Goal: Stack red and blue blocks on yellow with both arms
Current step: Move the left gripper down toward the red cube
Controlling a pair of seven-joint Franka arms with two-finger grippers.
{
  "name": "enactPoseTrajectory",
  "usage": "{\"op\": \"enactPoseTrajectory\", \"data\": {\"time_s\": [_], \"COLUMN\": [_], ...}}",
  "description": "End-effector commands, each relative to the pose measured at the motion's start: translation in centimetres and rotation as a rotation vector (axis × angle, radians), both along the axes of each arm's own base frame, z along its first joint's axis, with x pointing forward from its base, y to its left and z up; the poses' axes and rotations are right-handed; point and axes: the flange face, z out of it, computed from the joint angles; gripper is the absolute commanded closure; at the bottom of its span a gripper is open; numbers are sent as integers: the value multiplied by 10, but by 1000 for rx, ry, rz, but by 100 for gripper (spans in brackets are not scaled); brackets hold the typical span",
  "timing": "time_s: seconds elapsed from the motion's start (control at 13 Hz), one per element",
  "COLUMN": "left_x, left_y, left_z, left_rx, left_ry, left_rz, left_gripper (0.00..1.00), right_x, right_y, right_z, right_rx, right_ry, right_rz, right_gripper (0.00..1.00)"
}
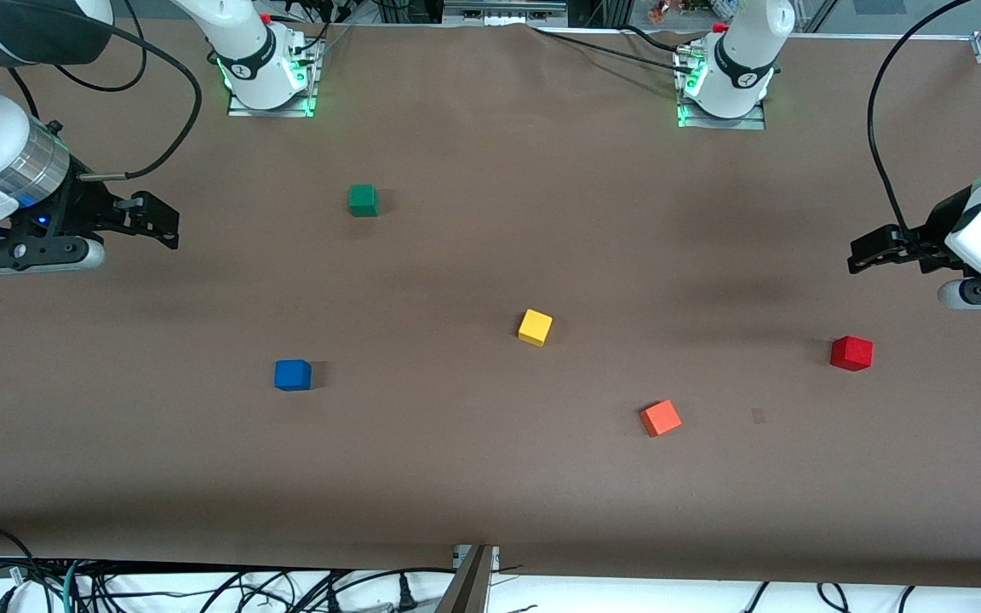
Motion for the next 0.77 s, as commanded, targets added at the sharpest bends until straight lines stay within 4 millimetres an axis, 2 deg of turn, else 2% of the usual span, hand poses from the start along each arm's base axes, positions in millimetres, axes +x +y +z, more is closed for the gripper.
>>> {"op": "enactPoseTrajectory", "data": {"time_s": [0.0, 0.23, 0.31, 0.46, 0.54, 0.62, 0.69], "left_x": [5, 9, 10, 13, 17, 24, 28], "left_y": [3, 12, 22, 60, 80, 111, 139], "left_z": [4, -6, -10, -19, -33, -56, -70], "left_rx": [-17, -23, -25, -37, -43, -60, -61], "left_ry": [-11, 4, 9, 12, 24, 24, 4], "left_rz": [0, 15, 27, 6, -61, -105, -119], "left_gripper": [0, 0, 0, 0, 0, 0, 0], "right_x": [0, 0, 0, 0, -1, 0, 1], "right_y": [0, 1, 1, 2, 2, -4, -7], "right_z": [6, 5, 5, 5, 5, 4, 3], "right_rx": [9, 11, 10, 31, 44, 48, 48], "right_ry": [5, 6, 7, 11, 15, 17, 18], "right_rz": [-8, -8, -8, -11, -14, -27, -31], "right_gripper": [0, 0, 0, 0, 0, 0, 0]}}
